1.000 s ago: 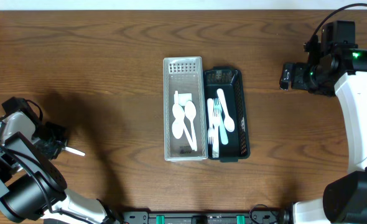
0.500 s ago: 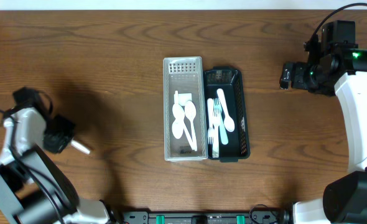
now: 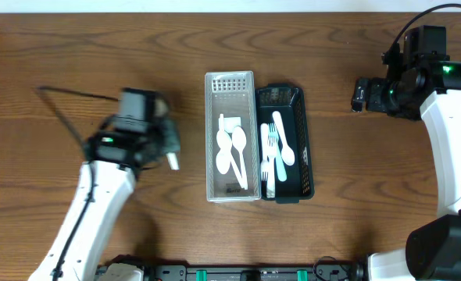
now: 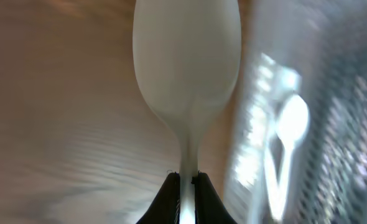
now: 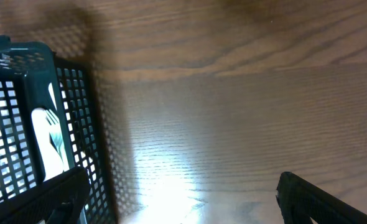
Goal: Pack container
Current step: 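Carry the spoon right and lower it into the clear basket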
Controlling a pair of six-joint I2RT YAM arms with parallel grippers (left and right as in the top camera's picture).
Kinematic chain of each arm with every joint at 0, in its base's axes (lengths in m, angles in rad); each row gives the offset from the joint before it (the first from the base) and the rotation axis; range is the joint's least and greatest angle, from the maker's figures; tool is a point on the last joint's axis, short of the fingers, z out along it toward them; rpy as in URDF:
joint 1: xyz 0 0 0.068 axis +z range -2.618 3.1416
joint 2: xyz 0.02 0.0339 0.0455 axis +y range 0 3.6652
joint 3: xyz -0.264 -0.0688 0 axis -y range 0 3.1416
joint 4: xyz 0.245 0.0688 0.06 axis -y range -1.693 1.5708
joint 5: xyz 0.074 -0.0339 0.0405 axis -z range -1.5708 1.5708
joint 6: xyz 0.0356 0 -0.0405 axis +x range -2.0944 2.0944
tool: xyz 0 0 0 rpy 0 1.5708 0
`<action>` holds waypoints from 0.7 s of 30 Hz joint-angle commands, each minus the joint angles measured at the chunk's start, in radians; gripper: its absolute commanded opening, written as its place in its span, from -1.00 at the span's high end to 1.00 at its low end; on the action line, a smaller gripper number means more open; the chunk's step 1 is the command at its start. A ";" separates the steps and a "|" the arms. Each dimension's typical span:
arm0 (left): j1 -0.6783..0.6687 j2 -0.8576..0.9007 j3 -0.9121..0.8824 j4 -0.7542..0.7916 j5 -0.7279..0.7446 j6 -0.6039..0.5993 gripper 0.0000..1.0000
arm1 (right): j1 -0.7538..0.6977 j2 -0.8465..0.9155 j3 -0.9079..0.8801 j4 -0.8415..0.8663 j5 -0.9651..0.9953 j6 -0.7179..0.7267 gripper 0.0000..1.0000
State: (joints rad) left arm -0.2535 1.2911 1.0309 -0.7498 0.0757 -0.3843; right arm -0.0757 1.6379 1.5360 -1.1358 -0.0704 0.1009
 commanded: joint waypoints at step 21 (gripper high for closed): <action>-0.298 0.177 0.015 0.102 -0.008 0.010 0.88 | -0.009 0.006 -0.003 -0.010 0.010 -0.013 -0.99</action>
State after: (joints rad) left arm -0.5472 1.4658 1.0309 -0.6601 0.0753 -0.3439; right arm -0.0757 1.6379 1.5360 -1.1423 -0.0700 0.1009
